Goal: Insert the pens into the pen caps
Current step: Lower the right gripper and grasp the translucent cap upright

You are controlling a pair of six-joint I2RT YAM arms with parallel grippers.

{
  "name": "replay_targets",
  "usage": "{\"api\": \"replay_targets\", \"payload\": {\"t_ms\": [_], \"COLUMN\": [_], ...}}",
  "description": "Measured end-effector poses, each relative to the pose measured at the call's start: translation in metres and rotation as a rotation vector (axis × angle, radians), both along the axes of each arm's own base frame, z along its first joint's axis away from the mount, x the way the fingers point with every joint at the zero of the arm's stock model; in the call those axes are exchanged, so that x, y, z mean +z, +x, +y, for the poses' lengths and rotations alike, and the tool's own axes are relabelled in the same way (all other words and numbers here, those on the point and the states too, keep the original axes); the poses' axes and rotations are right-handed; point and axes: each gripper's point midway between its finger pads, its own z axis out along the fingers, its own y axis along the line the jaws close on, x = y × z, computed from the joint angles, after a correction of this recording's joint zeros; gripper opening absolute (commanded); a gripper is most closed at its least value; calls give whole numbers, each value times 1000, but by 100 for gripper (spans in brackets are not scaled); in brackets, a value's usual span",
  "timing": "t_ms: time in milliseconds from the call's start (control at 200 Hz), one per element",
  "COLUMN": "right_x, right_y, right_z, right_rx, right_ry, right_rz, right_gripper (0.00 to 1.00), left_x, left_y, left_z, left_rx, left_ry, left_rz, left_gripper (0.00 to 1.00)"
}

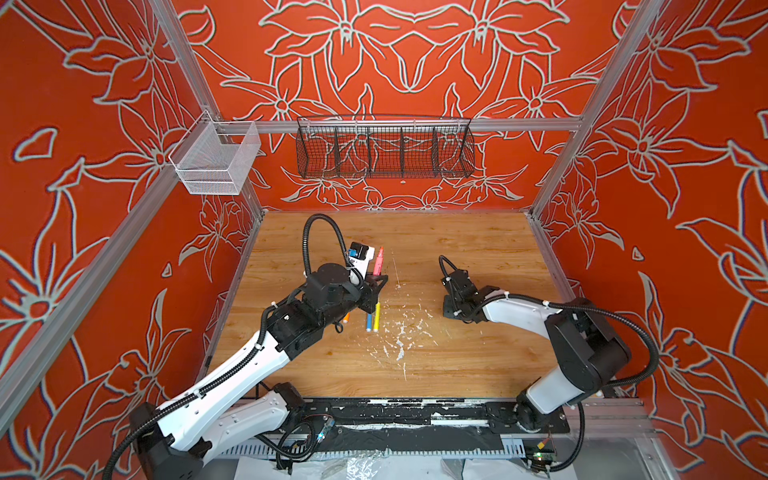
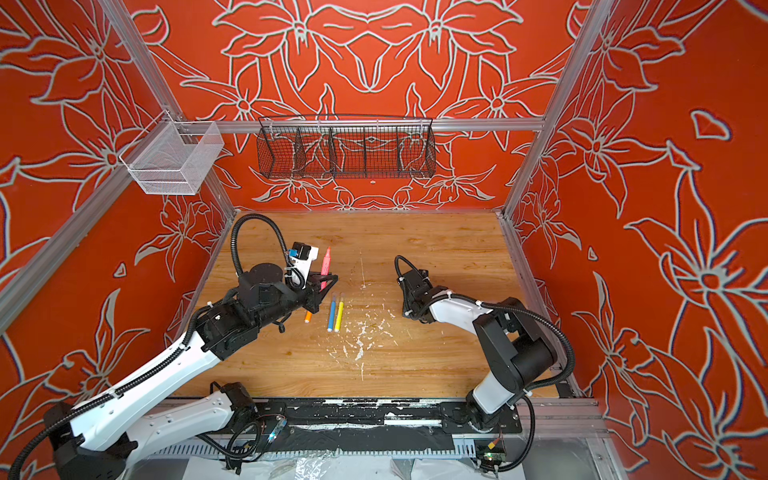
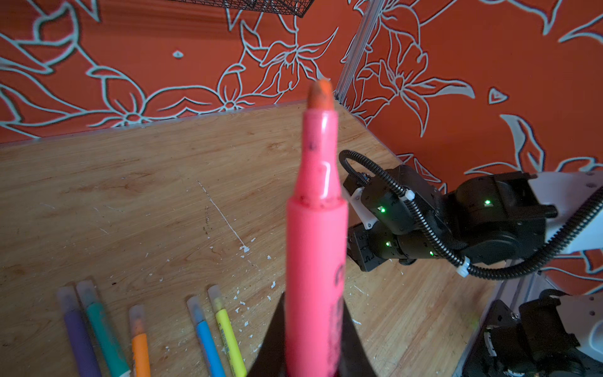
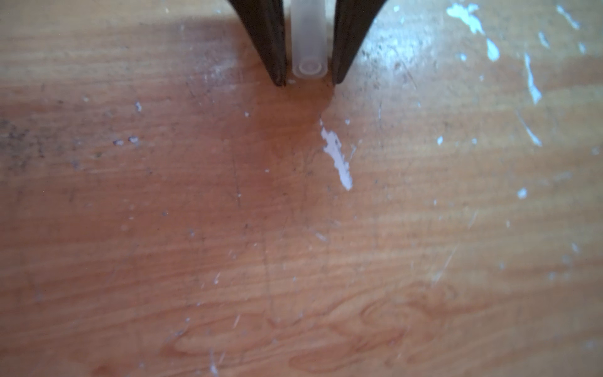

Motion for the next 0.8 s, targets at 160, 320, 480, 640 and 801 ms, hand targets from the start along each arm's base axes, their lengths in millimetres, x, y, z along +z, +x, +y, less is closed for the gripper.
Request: {"api": "replay_targets", "payload": {"t_ms": [160, 320, 480, 640, 801], "right_x": [0, -1, -2, 0, 21], "right_y": [-5, -6, -5, -3, -15], "right_z": [-2, 0, 1, 3, -1], "right_rx": [2, 7, 9, 6, 9], "right_ry": [0, -1, 0, 12, 51], "right_rz": [8, 8, 6, -3, -41], "right_gripper": [30, 23, 16, 12, 11], "left_x": [1, 2, 3, 3, 1], "left_y": [-1, -1, -2, -5, -11], "left_z": [1, 1, 1, -4, -13], "left_rx": [0, -1, -3, -34, -94], "left_ry": [-3, -4, -5, -10, -22], "left_rz": [-3, -5, -6, -4, 12], "left_gripper": [0, 0, 0, 0, 0]}}
